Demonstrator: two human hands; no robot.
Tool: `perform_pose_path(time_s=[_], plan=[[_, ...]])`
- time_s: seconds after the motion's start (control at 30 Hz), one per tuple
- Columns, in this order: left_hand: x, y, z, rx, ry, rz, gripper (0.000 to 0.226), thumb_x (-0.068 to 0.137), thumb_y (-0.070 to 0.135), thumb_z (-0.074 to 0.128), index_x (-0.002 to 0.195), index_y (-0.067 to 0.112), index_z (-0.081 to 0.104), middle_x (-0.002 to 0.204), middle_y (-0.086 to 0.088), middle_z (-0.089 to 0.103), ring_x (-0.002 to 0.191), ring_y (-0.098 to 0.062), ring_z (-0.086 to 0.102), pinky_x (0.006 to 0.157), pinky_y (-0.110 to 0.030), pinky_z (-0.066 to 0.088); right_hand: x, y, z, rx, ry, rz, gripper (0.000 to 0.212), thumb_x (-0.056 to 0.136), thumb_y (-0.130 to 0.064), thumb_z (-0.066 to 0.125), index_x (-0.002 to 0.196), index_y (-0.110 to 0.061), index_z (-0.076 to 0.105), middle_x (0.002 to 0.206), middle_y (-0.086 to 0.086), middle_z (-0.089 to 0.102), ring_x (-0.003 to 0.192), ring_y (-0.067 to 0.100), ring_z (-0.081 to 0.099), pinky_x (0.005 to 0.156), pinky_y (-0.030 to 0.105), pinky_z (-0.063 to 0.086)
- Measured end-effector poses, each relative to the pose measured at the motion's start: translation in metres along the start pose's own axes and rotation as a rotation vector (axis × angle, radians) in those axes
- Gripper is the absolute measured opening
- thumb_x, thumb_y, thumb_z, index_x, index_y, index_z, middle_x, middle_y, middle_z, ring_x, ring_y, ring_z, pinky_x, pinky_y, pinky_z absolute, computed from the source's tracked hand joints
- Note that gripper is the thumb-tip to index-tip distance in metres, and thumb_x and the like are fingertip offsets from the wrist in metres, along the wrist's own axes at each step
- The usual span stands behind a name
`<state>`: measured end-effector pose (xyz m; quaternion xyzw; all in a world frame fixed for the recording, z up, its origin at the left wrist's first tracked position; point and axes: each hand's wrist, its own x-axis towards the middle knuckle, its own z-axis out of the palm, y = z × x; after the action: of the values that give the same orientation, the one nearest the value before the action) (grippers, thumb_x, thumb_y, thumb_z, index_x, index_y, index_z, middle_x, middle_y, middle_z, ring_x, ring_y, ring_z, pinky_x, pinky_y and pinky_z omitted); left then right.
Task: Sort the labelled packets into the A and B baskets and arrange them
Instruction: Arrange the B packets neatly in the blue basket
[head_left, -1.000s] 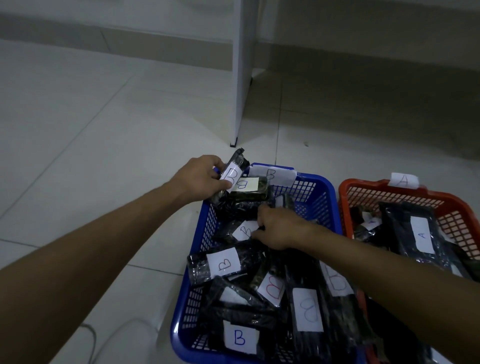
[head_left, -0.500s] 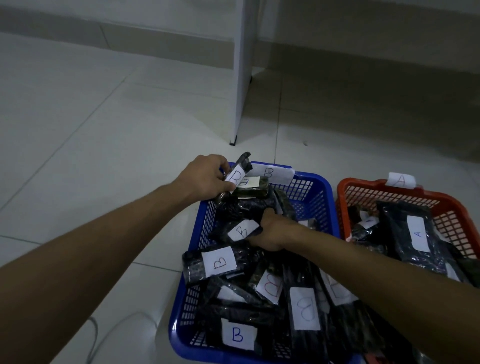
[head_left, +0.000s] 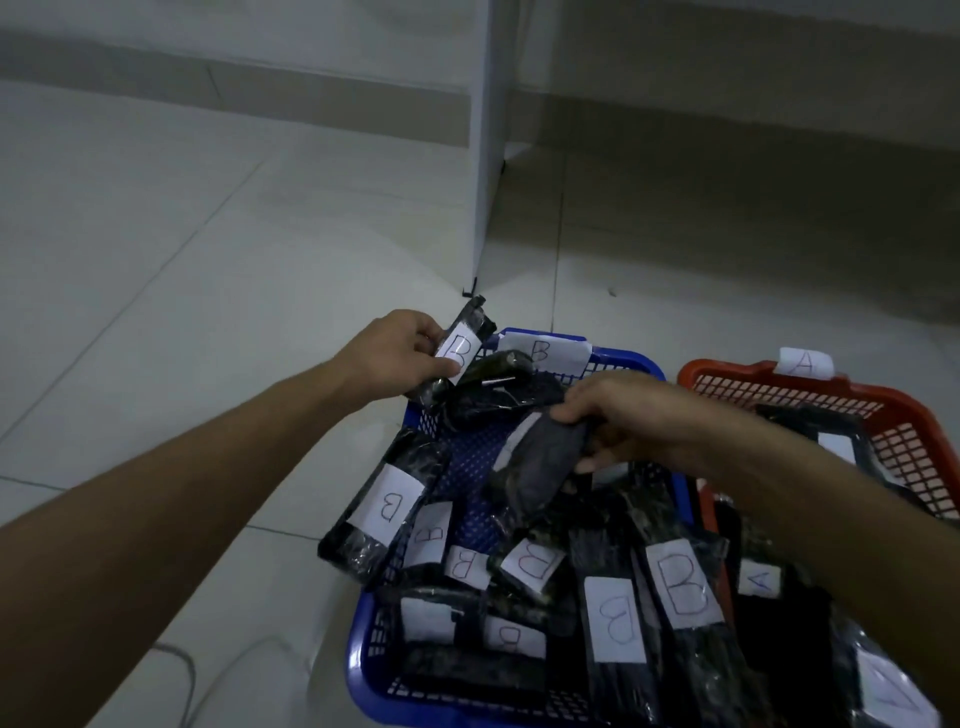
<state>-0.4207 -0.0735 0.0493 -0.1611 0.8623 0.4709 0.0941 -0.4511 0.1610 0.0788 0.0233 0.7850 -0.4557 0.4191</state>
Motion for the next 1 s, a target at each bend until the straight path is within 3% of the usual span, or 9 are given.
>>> perform_pose_path(time_s=[0.13,0.23,0.3,0.4,0.47,0.6,0.7,0.83,1.0], plan=[[-0.001,0.001,-0.002,-0.123,-0.062,-0.063,0.021,0.087,0.007,0.069,0.107,0.001,0.063,0.094,-0.011,0.074,0.078,-0.022,0.068,0.084,-0.039,0.055,-0.01,-0.005,-0.029,0.079,0.06,-0.069,0.009,0.094,-0.004,0.06,0.09,-0.012,0.057,0.099,0.015,0.06,0.081,0.027,0.062,0.05,0.029,0.057],[-0.006,0.004,-0.004,-0.106,-0.078,-0.065,0.014,0.086,0.009,0.071,0.099,0.006,0.065,0.09,-0.008,0.075,0.073,-0.015,0.069,0.07,-0.027,0.055,-0.009,-0.002,-0.031,0.048,0.075,-0.115,0.012,0.093,-0.002,0.06,0.099,-0.013,0.055,0.107,0.019,0.061,0.082,0.03,0.063,0.051,0.031,0.057],[-0.011,0.006,-0.006,-0.104,-0.059,-0.067,0.014,0.086,0.011,0.072,0.097,0.007,0.066,0.091,-0.008,0.075,0.072,-0.014,0.069,0.064,-0.021,0.05,-0.007,0.001,-0.022,-0.054,-0.023,-0.142,0.017,0.094,-0.001,0.059,0.105,-0.014,0.054,0.108,0.019,0.065,0.083,0.03,0.066,0.054,0.032,0.057],[-0.018,0.006,-0.011,-0.125,-0.033,-0.074,0.015,0.086,0.012,0.073,0.098,0.007,0.065,0.097,-0.012,0.074,0.083,-0.021,0.07,0.068,-0.025,0.052,-0.004,0.0,0.001,-0.24,-0.174,-0.17,0.02,0.095,0.0,0.055,0.108,-0.015,0.056,0.098,0.012,0.063,0.08,0.022,0.065,0.058,0.032,0.059],[-0.022,0.006,-0.013,-0.142,-0.034,-0.082,0.014,0.087,0.01,0.071,0.099,0.007,0.063,0.099,-0.013,0.074,0.087,-0.025,0.071,0.069,-0.029,0.055,-0.002,-0.003,0.008,-0.292,-0.19,-0.183,0.019,0.096,0.0,0.054,0.107,-0.014,0.058,0.092,0.007,0.061,0.081,0.019,0.064,0.062,0.033,0.06],[-0.035,0.003,-0.021,-0.161,-0.045,-0.096,0.012,0.091,0.01,0.065,0.102,0.007,0.062,0.1,-0.013,0.073,0.089,-0.025,0.072,0.063,-0.025,0.058,0.0,-0.014,0.001,-0.17,-0.131,-0.258,0.022,0.096,0.0,0.054,0.115,-0.01,0.057,0.091,0.006,0.06,0.082,0.018,0.065,0.06,0.028,0.058],[-0.041,0.004,-0.024,-0.166,-0.054,-0.081,0.016,0.09,0.009,0.065,0.106,0.005,0.061,0.102,-0.015,0.073,0.093,-0.029,0.071,0.077,-0.034,0.058,0.004,-0.018,-0.002,-0.09,-0.029,-0.291,0.027,0.096,0.0,0.054,0.122,-0.01,0.055,0.108,0.014,0.06,0.095,0.028,0.067,0.062,0.029,0.06],[-0.04,0.007,-0.023,-0.167,-0.023,-0.07,0.015,0.09,0.011,0.067,0.102,0.007,0.059,0.1,-0.014,0.073,0.095,-0.029,0.071,0.087,-0.042,0.055,0.01,-0.005,0.017,-0.073,-0.093,-0.255,0.03,0.094,0.004,0.055,0.12,-0.011,0.054,0.094,0.007,0.059,0.085,0.022,0.066,0.063,0.029,0.06],[-0.034,0.013,-0.01,-0.151,-0.043,-0.048,0.017,0.09,0.012,0.067,0.105,0.005,0.062,0.098,-0.013,0.074,0.096,-0.031,0.07,0.089,-0.044,0.054,0.015,0.005,0.031,0.086,-0.084,-0.232,0.023,0.096,0.003,0.052,0.115,-0.009,0.055,0.095,0.008,0.059,0.085,0.02,0.067,0.059,0.026,0.059]])
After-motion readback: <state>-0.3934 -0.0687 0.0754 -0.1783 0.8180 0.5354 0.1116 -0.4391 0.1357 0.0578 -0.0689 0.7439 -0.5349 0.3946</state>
